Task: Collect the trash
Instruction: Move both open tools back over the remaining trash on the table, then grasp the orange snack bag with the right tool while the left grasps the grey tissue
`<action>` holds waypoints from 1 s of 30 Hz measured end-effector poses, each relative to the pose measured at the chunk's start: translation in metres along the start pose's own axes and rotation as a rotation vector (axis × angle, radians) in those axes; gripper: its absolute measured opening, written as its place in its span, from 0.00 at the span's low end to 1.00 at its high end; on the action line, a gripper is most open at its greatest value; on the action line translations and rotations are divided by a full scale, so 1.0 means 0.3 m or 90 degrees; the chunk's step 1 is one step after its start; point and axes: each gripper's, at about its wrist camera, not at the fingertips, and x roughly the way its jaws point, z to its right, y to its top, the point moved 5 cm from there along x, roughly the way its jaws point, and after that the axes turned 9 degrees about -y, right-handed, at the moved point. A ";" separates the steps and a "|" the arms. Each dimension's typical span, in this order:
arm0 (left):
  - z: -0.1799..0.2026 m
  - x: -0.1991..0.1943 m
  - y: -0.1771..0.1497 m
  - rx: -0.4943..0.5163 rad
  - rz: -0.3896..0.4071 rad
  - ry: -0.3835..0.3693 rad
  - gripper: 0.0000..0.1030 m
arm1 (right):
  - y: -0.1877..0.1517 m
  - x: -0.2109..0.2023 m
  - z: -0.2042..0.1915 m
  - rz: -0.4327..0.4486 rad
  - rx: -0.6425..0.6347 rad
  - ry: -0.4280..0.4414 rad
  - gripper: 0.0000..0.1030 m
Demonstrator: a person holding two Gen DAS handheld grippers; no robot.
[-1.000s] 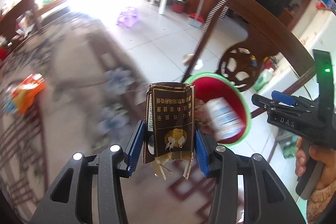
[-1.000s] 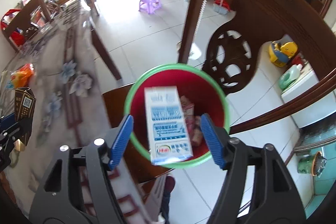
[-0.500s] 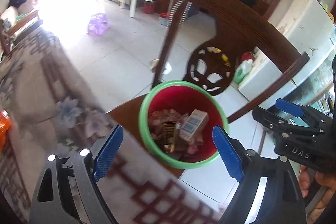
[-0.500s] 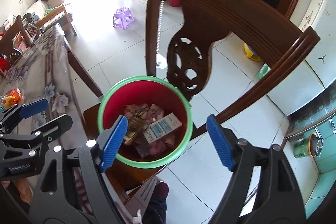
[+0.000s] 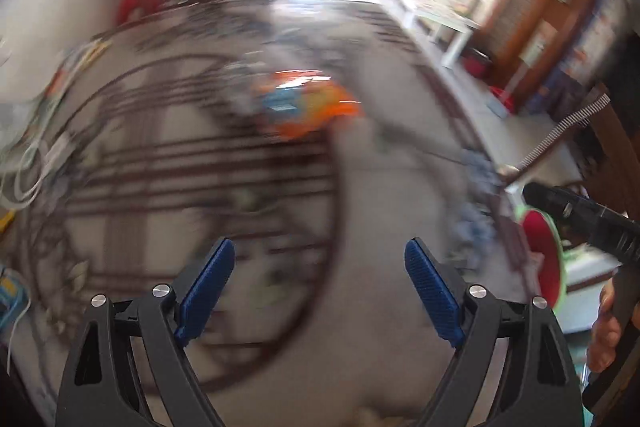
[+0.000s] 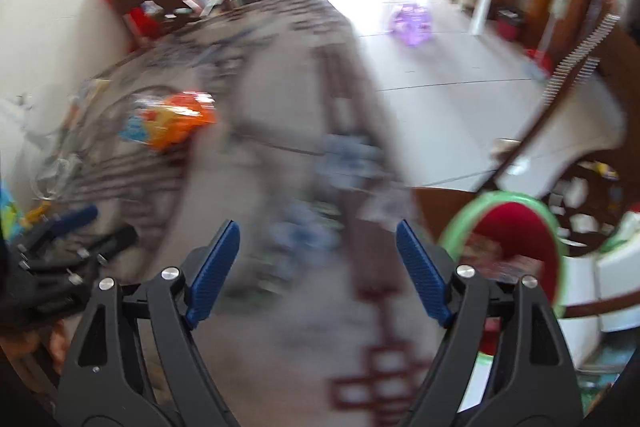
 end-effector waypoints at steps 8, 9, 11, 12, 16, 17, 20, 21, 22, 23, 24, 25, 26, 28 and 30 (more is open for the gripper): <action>-0.324 -0.029 -0.003 -0.092 0.015 0.032 0.80 | 0.223 0.283 -0.369 -0.119 0.129 0.159 0.79; -0.356 -0.029 0.003 -0.097 0.015 0.032 0.80 | 0.243 0.318 -0.397 -0.130 0.141 0.154 0.79; -0.393 -0.017 0.027 -0.112 0.022 0.028 0.80 | 0.273 0.390 -0.460 -0.157 0.175 0.155 0.79; -0.410 -0.014 0.040 -0.118 0.027 0.026 0.80 | 0.277 0.411 -0.480 -0.166 0.188 0.158 0.79; -0.451 0.009 0.126 -0.131 0.054 0.015 0.80 | 0.286 0.507 -0.525 -0.203 0.223 0.149 0.79; -0.454 0.018 0.158 -0.134 0.062 0.008 0.80 | 0.285 0.524 -0.534 -0.211 0.223 0.148 0.77; -0.441 0.060 0.250 -0.132 0.076 -0.015 0.80 | 0.292 0.525 -0.564 -0.206 0.203 0.187 0.51; -0.433 0.074 0.277 -0.127 0.082 -0.020 0.80 | 0.302 0.508 -0.576 -0.197 0.180 0.189 0.47; -0.423 0.085 0.299 -0.120 0.087 -0.023 0.80 | 0.310 0.496 -0.583 -0.190 0.161 0.183 0.40; -0.409 0.106 0.328 -0.111 0.090 -0.024 0.80 | 0.309 0.477 -0.578 -0.185 0.142 0.173 0.37; -0.395 0.129 0.356 -0.103 0.092 -0.026 0.80 | 0.309 0.448 -0.571 -0.171 0.124 0.168 0.36; -0.387 0.148 0.377 -0.101 0.091 -0.029 0.80 | 0.305 0.423 -0.561 -0.158 0.113 0.167 0.33; -0.374 0.174 0.400 -0.101 0.090 -0.036 0.80 | 0.298 0.391 -0.544 -0.140 0.097 0.158 0.31; -0.350 0.225 0.434 -0.096 0.083 -0.046 0.81 | 0.274 0.333 -0.502 -0.108 0.066 0.129 0.30; -0.324 0.300 0.458 -0.084 0.062 -0.045 0.80 | 0.243 0.288 -0.456 -0.085 0.044 0.100 0.30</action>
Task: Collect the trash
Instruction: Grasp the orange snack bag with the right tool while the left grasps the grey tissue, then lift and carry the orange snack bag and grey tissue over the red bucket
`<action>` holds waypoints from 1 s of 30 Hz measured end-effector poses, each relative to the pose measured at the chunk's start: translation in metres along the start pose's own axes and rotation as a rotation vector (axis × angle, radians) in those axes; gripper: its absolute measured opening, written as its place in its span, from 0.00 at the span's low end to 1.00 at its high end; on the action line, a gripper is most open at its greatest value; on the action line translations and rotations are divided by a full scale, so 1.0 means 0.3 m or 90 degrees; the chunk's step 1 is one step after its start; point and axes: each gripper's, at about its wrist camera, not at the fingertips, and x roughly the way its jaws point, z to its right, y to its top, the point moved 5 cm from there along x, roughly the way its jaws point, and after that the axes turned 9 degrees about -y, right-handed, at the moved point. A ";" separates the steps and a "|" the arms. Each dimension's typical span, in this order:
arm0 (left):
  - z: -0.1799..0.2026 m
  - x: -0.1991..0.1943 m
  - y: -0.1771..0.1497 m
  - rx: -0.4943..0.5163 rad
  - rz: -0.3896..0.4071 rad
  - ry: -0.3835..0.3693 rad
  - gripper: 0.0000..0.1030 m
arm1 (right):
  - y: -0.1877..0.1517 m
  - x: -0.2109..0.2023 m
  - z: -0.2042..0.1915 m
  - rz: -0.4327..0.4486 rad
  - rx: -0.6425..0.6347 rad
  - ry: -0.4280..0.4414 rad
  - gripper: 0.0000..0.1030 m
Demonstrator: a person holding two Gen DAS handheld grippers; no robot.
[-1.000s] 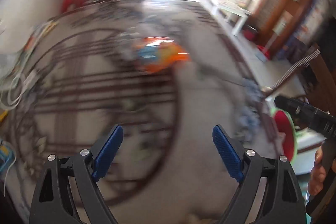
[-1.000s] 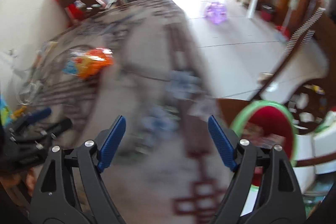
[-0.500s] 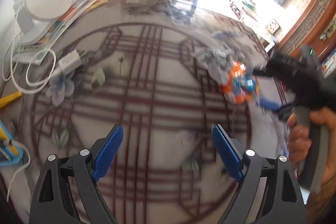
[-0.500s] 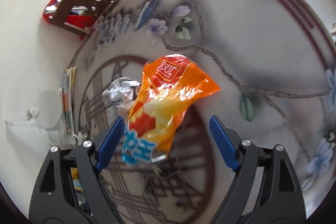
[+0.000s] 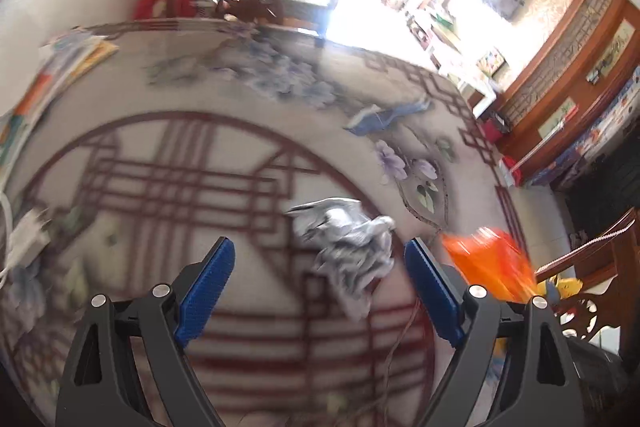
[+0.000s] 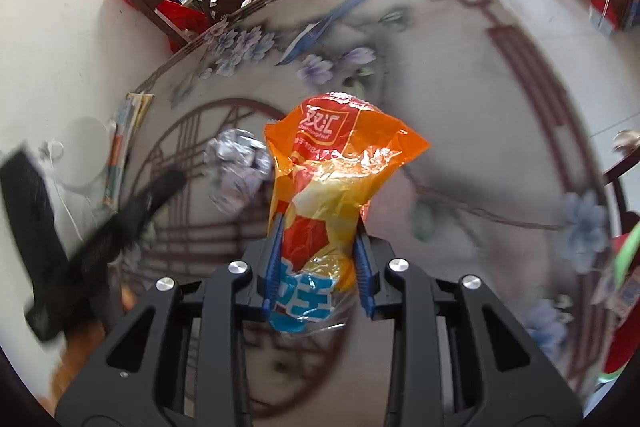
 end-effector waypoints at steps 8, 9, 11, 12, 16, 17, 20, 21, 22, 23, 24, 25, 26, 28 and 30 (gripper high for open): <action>0.040 0.106 -0.011 0.004 -0.048 -0.008 0.36 | -0.146 -0.117 0.138 0.005 0.021 -0.008 0.30; 0.050 0.084 -0.016 0.009 -0.043 -0.009 0.36 | -0.162 -0.130 0.153 0.007 0.027 -0.007 0.30; 0.066 0.028 -0.031 0.017 -0.030 -0.013 0.36 | -0.177 -0.160 0.161 0.030 0.032 -0.016 0.30; 0.074 -0.003 -0.036 0.024 -0.024 -0.014 0.36 | -0.184 -0.171 0.162 0.040 0.029 -0.023 0.30; 0.119 -0.144 -0.084 0.065 -0.007 0.005 0.36 | -0.208 -0.221 0.172 0.056 0.030 -0.027 0.30; 0.130 -0.179 -0.098 0.073 -0.005 0.008 0.36 | -0.215 -0.234 0.174 0.060 0.033 -0.025 0.30; 0.171 -0.286 -0.137 0.089 0.013 0.009 0.37 | -0.245 -0.279 0.174 0.082 0.034 -0.027 0.30; 0.189 -0.313 -0.151 0.097 0.018 0.008 0.37 | -0.254 -0.294 0.176 0.090 0.036 -0.027 0.30; 0.208 -0.337 -0.163 0.103 0.022 0.006 0.37 | -0.268 -0.312 0.176 0.099 0.039 -0.025 0.30; 0.231 -0.362 -0.175 0.111 0.027 0.001 0.37 | -0.278 -0.326 0.176 0.103 0.041 -0.025 0.30; 0.254 -0.385 -0.188 0.118 0.030 -0.006 0.37 | -0.288 -0.337 0.177 0.107 0.044 -0.025 0.30; 0.271 -0.404 -0.196 0.125 0.031 -0.013 0.37 | -0.300 -0.351 0.178 0.110 0.048 -0.024 0.30; 0.300 -0.419 -0.209 0.138 0.032 -0.020 0.37 | -0.310 -0.362 0.179 0.113 0.050 -0.023 0.30; 0.348 -0.438 -0.228 0.164 0.033 -0.028 0.37 | -0.323 -0.387 0.182 0.124 0.053 -0.026 0.30; 0.396 -0.453 -0.250 0.186 0.032 -0.040 0.37 | -0.334 -0.423 0.190 0.142 0.056 -0.033 0.30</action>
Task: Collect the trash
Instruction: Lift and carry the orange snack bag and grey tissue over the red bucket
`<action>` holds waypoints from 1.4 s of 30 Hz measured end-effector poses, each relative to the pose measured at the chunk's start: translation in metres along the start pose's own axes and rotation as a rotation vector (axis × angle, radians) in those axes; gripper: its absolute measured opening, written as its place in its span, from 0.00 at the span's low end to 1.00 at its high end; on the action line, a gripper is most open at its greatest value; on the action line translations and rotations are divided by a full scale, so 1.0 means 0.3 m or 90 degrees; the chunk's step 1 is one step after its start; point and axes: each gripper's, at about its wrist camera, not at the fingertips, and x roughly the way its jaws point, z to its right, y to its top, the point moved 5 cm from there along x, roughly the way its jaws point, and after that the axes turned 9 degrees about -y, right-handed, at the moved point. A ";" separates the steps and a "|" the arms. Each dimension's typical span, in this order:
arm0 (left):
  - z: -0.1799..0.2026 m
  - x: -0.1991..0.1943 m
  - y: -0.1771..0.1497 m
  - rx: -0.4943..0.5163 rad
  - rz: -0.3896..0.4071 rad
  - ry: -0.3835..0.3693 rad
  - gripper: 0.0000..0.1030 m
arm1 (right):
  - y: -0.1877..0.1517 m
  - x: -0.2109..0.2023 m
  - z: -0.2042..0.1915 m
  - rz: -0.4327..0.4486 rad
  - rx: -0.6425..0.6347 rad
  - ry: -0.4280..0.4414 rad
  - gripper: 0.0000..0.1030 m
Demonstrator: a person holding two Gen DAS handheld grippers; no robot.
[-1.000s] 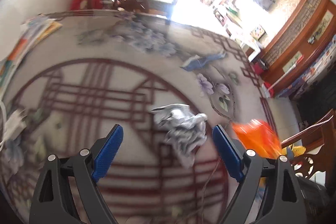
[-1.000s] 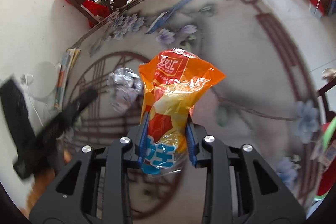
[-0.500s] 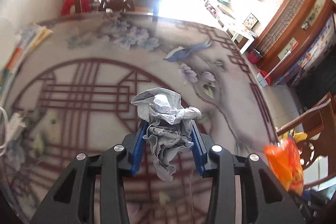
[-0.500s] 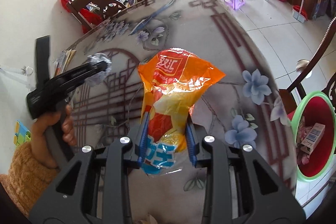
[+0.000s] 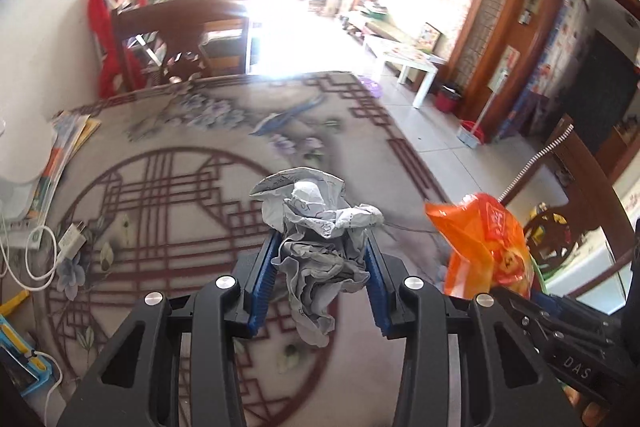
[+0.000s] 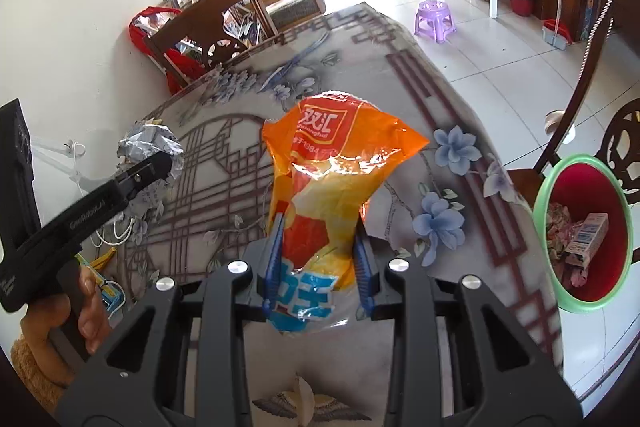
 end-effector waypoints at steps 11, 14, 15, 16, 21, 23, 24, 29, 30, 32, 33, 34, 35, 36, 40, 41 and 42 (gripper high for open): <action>0.228 -0.022 -0.047 0.078 -0.011 -0.052 0.37 | -0.038 -0.154 0.123 0.062 0.050 -0.030 0.30; 0.277 -0.028 -0.064 0.089 -0.015 -0.058 0.37 | -0.052 -0.183 0.159 0.070 0.063 -0.036 0.30; 0.292 -0.029 -0.069 0.092 -0.016 -0.060 0.37 | -0.056 -0.194 0.172 0.073 0.066 -0.039 0.30; 0.306 -0.030 -0.075 0.095 -0.017 -0.061 0.37 | -0.061 -0.202 0.183 0.076 0.068 -0.041 0.30; 0.364 -0.031 -0.093 0.104 -0.020 -0.067 0.37 | -0.074 -0.237 0.240 0.083 0.080 -0.049 0.30; 0.389 -0.026 -0.099 0.108 -0.022 -0.068 0.37 | -0.077 -0.248 0.261 0.084 0.082 -0.051 0.30; 0.405 -0.021 -0.103 0.109 -0.023 -0.069 0.37 | -0.080 -0.254 0.270 0.085 0.084 -0.053 0.30; 0.472 0.011 -0.108 0.118 -0.030 -0.075 0.37 | -0.086 -0.266 0.332 0.084 0.092 -0.060 0.30; 0.485 0.017 -0.109 0.121 -0.031 -0.076 0.37 | -0.085 -0.269 0.350 0.084 0.094 -0.062 0.30; 0.518 0.033 -0.110 0.126 -0.034 -0.078 0.37 | -0.084 -0.273 0.380 0.084 0.099 -0.065 0.30; 0.534 0.043 -0.110 0.128 -0.036 -0.080 0.37 | -0.082 -0.276 0.397 0.085 0.101 -0.067 0.30; 0.548 0.053 -0.109 0.129 -0.037 -0.081 0.37 | -0.080 -0.278 0.412 0.085 0.103 -0.069 0.30; 0.566 0.064 -0.110 0.131 -0.039 -0.083 0.37 | -0.077 -0.281 0.428 0.086 0.104 -0.072 0.30; 0.583 0.076 -0.110 0.132 -0.041 -0.085 0.37 | -0.073 -0.284 0.445 0.087 0.104 -0.074 0.30; 0.648 0.114 -0.111 0.138 -0.047 -0.090 0.37 | -0.056 -0.293 0.515 0.091 0.107 -0.084 0.30; 0.667 0.125 -0.110 0.139 -0.049 -0.091 0.37 | -0.052 -0.294 0.532 0.091 0.109 -0.085 0.30; 0.682 0.135 -0.110 0.140 -0.051 -0.091 0.37 | -0.047 -0.295 0.548 0.091 0.111 -0.086 0.30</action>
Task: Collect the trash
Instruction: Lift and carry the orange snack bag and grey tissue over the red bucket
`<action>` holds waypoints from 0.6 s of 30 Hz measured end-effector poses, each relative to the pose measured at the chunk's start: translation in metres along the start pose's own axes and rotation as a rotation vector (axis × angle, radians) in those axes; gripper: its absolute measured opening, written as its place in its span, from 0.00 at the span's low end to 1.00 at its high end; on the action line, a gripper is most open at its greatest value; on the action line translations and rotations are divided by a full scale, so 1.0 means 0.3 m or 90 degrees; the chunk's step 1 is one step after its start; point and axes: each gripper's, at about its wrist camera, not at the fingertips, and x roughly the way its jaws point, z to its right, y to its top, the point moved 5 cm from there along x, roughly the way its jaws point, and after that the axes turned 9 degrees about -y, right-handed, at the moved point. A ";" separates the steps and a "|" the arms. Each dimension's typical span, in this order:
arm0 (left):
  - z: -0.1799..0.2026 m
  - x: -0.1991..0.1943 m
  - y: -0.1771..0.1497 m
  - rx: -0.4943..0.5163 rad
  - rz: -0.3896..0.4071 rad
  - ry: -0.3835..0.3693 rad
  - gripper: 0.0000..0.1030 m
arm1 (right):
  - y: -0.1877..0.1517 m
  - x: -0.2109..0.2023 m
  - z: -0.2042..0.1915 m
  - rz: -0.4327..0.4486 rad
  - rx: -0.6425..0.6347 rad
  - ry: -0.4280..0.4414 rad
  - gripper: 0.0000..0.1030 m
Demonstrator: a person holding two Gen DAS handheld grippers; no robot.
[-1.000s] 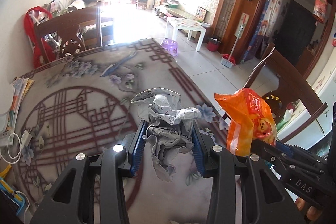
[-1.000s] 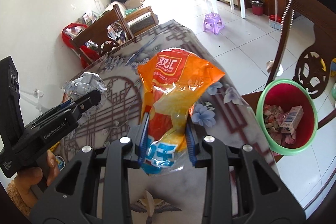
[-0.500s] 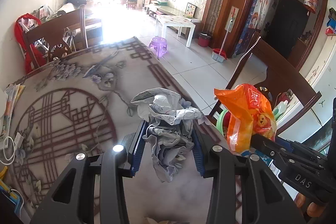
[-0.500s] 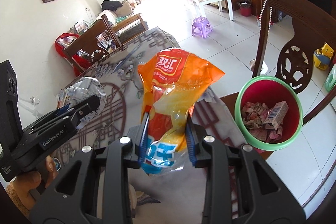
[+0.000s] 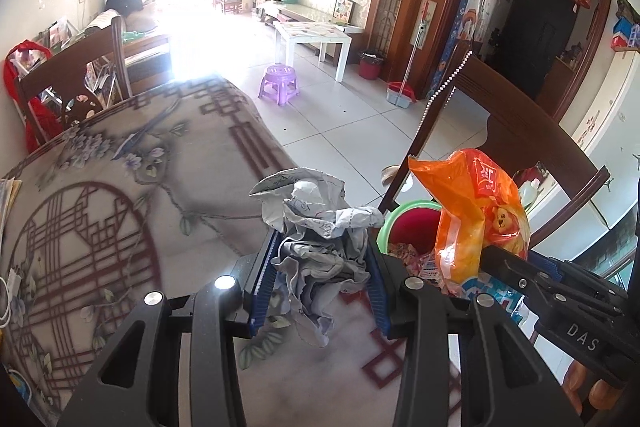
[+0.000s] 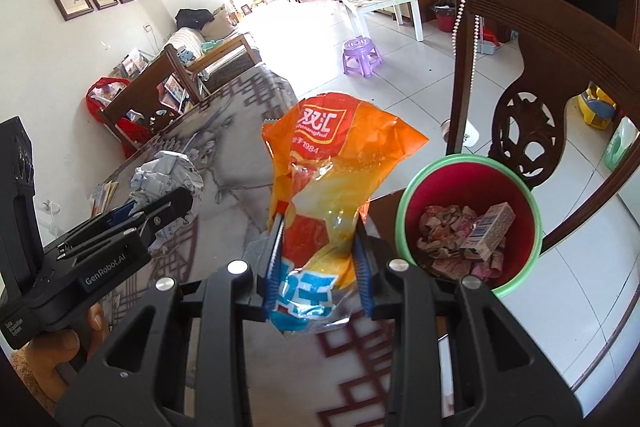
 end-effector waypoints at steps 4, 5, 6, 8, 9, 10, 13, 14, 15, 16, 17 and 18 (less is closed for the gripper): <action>0.052 0.050 0.017 0.001 -0.010 -0.001 0.37 | 0.031 0.013 0.066 -0.002 0.005 -0.004 0.30; 0.062 0.060 0.020 0.002 -0.013 -0.001 0.37 | 0.037 0.016 0.079 -0.003 0.006 -0.005 0.30; 0.076 0.073 0.023 0.001 -0.016 -0.002 0.37 | 0.045 0.020 0.097 -0.004 0.006 -0.006 0.30; 0.100 0.099 0.031 0.001 -0.023 -0.003 0.37 | 0.055 0.023 0.121 -0.006 0.007 -0.009 0.30; 0.112 0.111 0.036 0.001 -0.026 -0.004 0.37 | 0.060 0.027 0.135 -0.006 0.007 -0.011 0.30; 0.121 0.121 0.039 0.002 -0.029 -0.005 0.37 | 0.067 0.030 0.154 -0.008 0.009 -0.012 0.30; 0.156 0.158 0.054 0.006 -0.036 -0.008 0.37 | 0.080 0.040 0.200 -0.011 0.014 -0.018 0.30; 0.170 0.170 0.059 0.009 -0.039 -0.009 0.37 | 0.085 0.046 0.220 -0.013 0.016 -0.022 0.30; 0.183 0.182 0.065 0.011 -0.042 -0.010 0.37 | 0.088 0.050 0.233 -0.014 0.018 -0.025 0.30; 0.195 0.193 0.070 0.013 -0.044 -0.011 0.37 | 0.093 0.060 0.257 -0.017 0.021 -0.031 0.30; 0.205 0.203 0.074 0.015 -0.047 -0.012 0.37 | 0.096 0.068 0.275 -0.020 0.024 -0.035 0.30; 0.216 0.214 0.078 0.017 -0.049 -0.012 0.37 | 0.099 0.077 0.292 -0.023 0.028 -0.039 0.30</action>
